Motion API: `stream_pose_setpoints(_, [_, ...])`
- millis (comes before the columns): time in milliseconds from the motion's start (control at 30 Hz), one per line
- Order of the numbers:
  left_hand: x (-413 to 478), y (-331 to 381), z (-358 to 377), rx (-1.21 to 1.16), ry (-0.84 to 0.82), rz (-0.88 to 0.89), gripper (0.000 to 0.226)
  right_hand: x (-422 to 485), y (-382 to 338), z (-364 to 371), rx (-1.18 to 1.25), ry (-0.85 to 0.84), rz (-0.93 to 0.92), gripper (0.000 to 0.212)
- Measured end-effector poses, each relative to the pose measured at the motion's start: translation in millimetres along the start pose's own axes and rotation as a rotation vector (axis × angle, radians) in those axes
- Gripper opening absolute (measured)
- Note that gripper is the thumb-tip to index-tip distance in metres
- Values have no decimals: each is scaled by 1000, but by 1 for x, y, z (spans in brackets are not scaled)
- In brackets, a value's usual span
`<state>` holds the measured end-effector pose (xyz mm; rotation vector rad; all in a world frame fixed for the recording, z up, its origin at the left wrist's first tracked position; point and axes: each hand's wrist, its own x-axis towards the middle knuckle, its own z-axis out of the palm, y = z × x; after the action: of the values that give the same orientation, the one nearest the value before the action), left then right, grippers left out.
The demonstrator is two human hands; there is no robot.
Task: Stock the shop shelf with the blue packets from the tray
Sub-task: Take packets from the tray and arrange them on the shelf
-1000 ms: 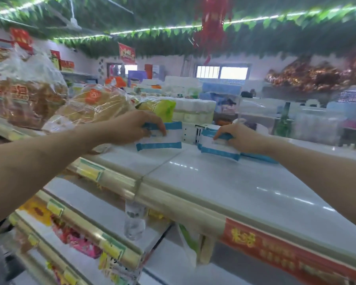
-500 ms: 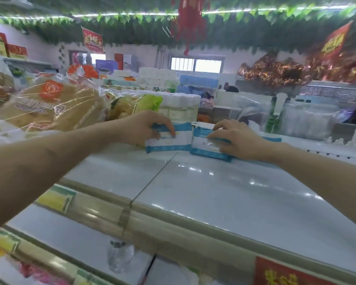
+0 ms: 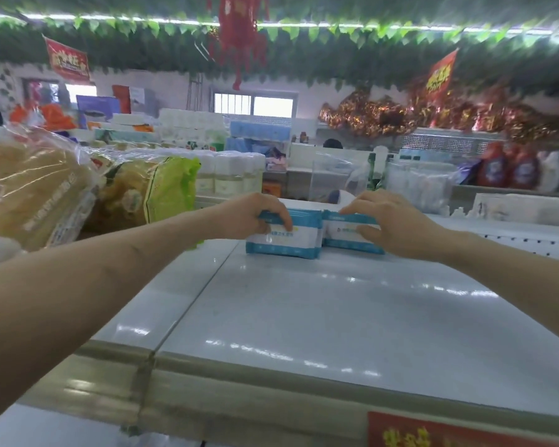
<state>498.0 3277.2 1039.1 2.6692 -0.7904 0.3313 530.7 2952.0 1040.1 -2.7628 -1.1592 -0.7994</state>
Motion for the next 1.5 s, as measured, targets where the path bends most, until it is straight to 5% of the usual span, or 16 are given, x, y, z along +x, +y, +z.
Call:
stream_pose_setpoints(667, [-51,8,-5,167,146,-80,28,-5,-46,-28,40,-22,-106,36])
stream_pose_setpoints(1033, [-286,120,-58,280,318,-607,28,3,-185,-59,345,70,-534,15])
stream_pose_setpoints(1133, [-367,168,-59,276,319,-804,29,-13,-249,-64,423,99,-695,31])
stream_pose_setpoints(1500, [-685,380,5,257,339,-1462,43,-135,-535,-68,585,-93,-1278,32])
